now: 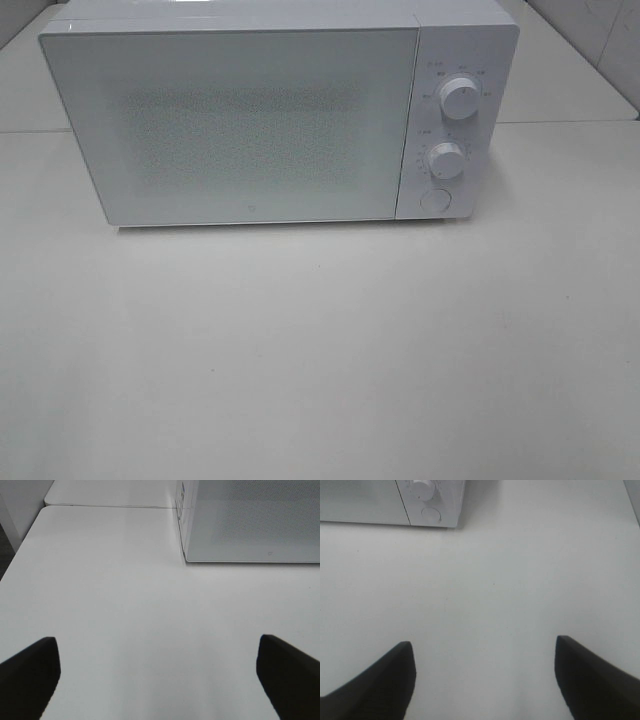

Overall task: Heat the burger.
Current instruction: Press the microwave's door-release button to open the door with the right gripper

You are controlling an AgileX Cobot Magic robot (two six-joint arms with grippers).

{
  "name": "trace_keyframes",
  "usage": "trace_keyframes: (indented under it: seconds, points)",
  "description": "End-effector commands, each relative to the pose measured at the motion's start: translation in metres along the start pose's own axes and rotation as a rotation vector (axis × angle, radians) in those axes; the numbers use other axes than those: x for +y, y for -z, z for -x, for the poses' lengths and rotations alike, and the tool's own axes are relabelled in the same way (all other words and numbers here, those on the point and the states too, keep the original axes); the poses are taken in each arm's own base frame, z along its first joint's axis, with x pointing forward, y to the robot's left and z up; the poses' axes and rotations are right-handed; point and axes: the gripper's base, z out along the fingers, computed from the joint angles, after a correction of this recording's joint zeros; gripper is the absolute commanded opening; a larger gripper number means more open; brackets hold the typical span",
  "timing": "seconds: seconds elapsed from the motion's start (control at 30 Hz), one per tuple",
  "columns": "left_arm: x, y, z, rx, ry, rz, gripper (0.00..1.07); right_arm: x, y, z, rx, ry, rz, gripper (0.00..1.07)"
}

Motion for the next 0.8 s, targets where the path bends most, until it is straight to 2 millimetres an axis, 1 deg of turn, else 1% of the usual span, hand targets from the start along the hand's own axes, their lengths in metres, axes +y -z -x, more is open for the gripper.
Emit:
trace_keyframes:
  seconds: [0.03, 0.07, 0.1, 0.17, 0.23, 0.27, 0.37, 0.8]
  points:
    - [0.000, 0.001, -0.002, -0.009, 0.000, 0.003, 1.00, 0.001, 0.006, -0.017, -0.101, 0.022, -0.008, 0.76]
    - [0.000, 0.001, -0.002, -0.009, 0.000, 0.003, 1.00, 0.001, 0.007, -0.022, -0.115, 0.020, -0.006, 0.76]
    - [0.000, 0.001, -0.002, -0.009, 0.000, 0.003, 1.00, 0.001, 0.007, -0.022, -0.115, 0.020, -0.006, 0.76]
    - [0.000, 0.001, -0.002, -0.009, 0.000, 0.003, 1.00, 0.003, 0.006, -0.038, -0.156, 0.013, 0.002, 0.76]
    - [0.000, 0.001, -0.002, -0.009, 0.000, 0.003, 1.00, 0.003, 0.006, -0.040, -0.174, 0.011, 0.007, 0.76]
    - [0.000, 0.001, -0.002, -0.009, 0.000, 0.003, 1.00, 0.004, 0.010, -0.044, -0.218, 0.013, 0.011, 0.76]
    - [0.000, 0.001, -0.002, -0.009, 0.000, 0.003, 1.00, 0.004, 0.013, -0.047, -0.247, 0.011, 0.009, 0.76]
    - [0.000, 0.000, -0.001, 0.002, 0.003, 0.000, 1.00, 0.004, 0.013, -0.047, -0.249, -0.006, 0.012, 0.76]
